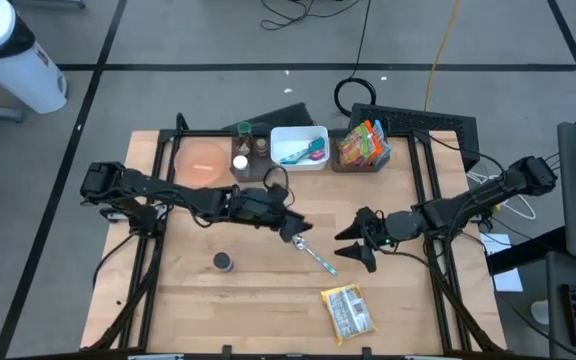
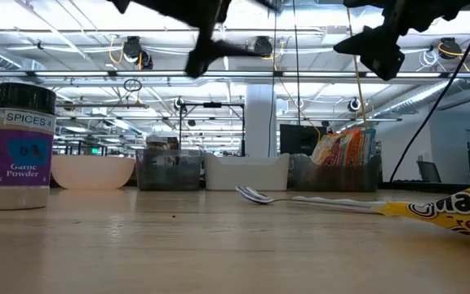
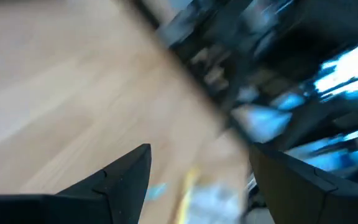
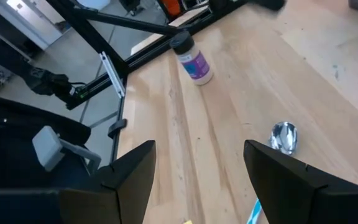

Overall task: Pick & Place Food Item
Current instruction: Put the blue spoon into the white bin

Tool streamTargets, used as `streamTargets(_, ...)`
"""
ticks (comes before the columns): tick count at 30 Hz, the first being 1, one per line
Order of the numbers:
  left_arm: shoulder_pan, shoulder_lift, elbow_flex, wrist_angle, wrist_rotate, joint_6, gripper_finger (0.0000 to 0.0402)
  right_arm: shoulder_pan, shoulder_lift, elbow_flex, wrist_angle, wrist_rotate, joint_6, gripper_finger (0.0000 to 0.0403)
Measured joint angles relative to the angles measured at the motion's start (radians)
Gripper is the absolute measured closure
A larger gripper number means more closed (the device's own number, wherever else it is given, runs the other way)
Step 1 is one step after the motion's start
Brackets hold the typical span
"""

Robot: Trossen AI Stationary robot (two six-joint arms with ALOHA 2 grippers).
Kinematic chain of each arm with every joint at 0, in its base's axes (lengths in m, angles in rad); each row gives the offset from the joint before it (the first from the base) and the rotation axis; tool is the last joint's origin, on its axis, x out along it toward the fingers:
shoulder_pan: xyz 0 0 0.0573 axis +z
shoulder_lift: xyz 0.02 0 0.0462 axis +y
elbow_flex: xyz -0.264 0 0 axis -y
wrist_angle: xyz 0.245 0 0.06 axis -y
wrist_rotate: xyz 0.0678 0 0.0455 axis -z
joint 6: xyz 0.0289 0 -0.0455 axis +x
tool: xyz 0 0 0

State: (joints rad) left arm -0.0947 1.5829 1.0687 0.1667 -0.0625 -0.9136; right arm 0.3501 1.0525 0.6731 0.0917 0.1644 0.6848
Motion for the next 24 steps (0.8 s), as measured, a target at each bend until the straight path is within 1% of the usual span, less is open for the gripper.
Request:
streamTargets(5,-0.010,0.000,0.000,-0.300,0.009,-0.063,0.0126,0.028,0.001,0.000,-0.002,0.021,0.002,0.0165)
streamTargets(7,-0.003,0.012,-0.008,-0.342,0.034,-0.070,0.0126,0.033,0.001,0.000,-0.003,0.021,0.002,0.0165)
streamTargets(9,0.008,0.020,-0.035,-0.327,0.094,-0.073,0.0126,0.035,0.001,0.000,-0.002,0.022,0.002,0.0165)
streamTargets(11,0.020,0.047,-0.063,-0.245,0.152,-0.092,0.0126,0.034,0.001,0.000,-0.002,0.024,0.002,0.0165)
streamTargets(14,0.030,0.094,-0.110,-0.166,0.188,-0.139,0.0126,0.033,0.000,0.000,0.001,0.026,0.000,0.0165)
streamTargets(16,0.033,0.127,-0.123,-0.106,0.195,-0.150,0.0126,0.031,0.001,0.000,-0.001,0.025,0.000,0.0165)
streamTargets(19,0.036,0.157,-0.124,-0.097,0.187,-0.147,0.0126,0.032,0.001,0.000,-0.005,0.025,0.009,0.0165)
streamTargets(22,0.036,0.201,-0.125,-0.096,0.147,-0.146,0.0126,0.032,0.001,0.000,-0.009,0.024,0.010,0.0165)
streamTargets(24,0.040,0.231,-0.125,-0.066,0.152,-0.154,0.0126,0.031,0.001,0.000,-0.016,0.024,0.010,0.0165)
